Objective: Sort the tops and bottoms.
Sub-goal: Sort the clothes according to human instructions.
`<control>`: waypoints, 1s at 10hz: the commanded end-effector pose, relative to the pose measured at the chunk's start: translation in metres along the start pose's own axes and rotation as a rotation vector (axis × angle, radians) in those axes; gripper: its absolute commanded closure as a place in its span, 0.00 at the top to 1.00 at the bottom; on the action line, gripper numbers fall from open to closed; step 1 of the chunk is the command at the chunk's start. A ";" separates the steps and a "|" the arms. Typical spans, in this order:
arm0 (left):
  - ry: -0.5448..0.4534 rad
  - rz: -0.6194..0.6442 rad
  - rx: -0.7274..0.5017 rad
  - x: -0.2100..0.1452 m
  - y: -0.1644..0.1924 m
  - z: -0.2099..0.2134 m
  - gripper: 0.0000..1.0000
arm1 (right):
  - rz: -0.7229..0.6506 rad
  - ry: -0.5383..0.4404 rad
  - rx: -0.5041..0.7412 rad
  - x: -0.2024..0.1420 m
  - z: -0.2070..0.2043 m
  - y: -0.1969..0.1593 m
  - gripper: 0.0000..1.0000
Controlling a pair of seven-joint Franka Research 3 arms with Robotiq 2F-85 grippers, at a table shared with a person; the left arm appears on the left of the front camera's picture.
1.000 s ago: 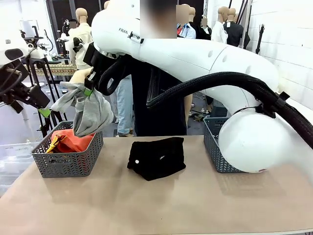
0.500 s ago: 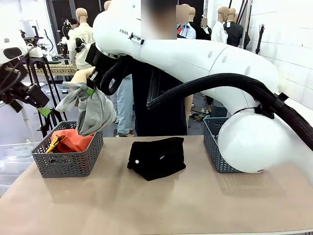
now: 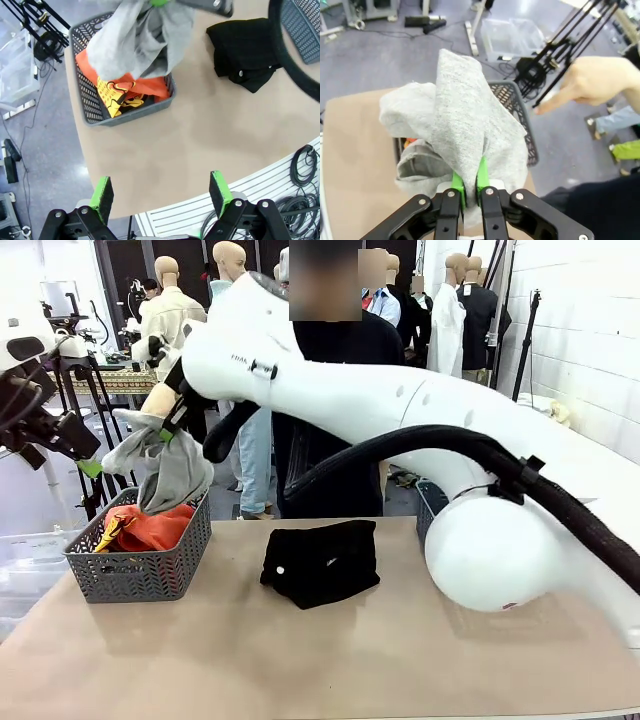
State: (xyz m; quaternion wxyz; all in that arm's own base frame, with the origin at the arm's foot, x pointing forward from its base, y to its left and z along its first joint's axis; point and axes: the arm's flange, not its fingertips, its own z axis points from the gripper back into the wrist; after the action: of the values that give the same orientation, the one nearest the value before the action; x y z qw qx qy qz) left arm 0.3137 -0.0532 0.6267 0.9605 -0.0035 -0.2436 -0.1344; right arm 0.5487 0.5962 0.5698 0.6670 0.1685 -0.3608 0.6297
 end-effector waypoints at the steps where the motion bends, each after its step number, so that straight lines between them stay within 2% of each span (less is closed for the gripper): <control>1: 0.001 -0.003 0.005 -0.003 0.001 0.000 1.00 | 0.041 -0.079 0.054 0.064 -0.049 -0.054 0.00; 4: 0.001 -0.003 0.005 -0.003 0.001 0.000 1.00 | 0.059 -0.162 0.112 0.061 -0.098 -0.060 0.00; 6: 0.001 -0.003 0.005 -0.003 0.001 0.000 1.00 | 0.062 -0.229 0.079 0.047 -0.124 -0.072 0.00; 9: 0.001 -0.003 0.005 -0.003 0.001 0.000 1.00 | 0.053 -0.209 0.081 0.040 -0.165 -0.088 0.00; 10: 0.001 -0.003 0.005 -0.003 0.001 0.000 1.00 | 0.051 -0.193 0.094 0.041 -0.172 -0.090 0.05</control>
State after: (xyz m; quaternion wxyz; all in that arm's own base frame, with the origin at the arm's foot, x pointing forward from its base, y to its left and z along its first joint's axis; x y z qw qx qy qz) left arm 0.3136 -0.0531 0.6267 0.9605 -0.0035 -0.2437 -0.1343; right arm 0.5734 0.6175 0.4679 0.6172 0.2330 -0.4004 0.6360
